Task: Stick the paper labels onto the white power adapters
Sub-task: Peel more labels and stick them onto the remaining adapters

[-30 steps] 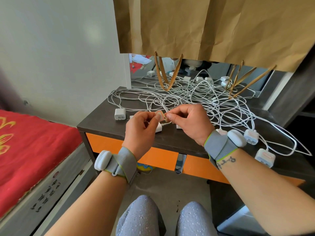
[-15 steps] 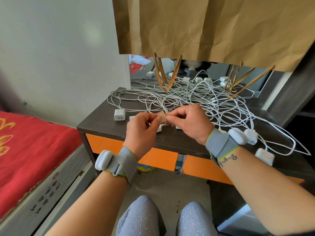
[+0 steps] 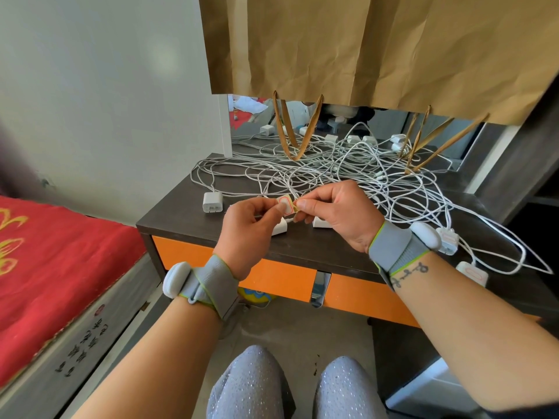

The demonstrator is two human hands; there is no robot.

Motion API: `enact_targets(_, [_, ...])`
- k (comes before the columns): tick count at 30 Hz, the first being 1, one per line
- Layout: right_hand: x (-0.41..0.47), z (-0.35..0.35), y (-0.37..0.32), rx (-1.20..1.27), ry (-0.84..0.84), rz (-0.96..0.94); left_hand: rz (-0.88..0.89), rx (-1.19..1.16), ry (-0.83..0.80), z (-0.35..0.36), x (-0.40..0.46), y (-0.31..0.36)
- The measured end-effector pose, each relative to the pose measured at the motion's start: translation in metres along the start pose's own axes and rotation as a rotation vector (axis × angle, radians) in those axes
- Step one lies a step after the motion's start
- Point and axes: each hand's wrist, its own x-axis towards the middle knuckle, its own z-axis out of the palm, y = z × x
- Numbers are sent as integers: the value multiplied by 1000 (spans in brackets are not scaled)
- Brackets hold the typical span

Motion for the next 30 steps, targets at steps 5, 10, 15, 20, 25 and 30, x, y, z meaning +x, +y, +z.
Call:
enact_targets(5, [1,-1,0,14,-49,14,-61,-76,-43,-3,2,1])
enact_targets(10, [2,-2,0,-122,-8,-51,-51,-64,-54,-5,2,-1])
enact_targets(15, [3,-1,1,-203,63,-122,-37,-46,-40,-6,2,-3])
enact_targets(20, [5,1,1,-181,84,-135,-23,-3,-35,-7,3,-1])
enact_targets(25, [4,2,1,-135,10,-139,5,44,-38,-9,1,4])
enact_targets(30, [5,3,0,-100,-17,-107,43,115,-22,-9,0,10])
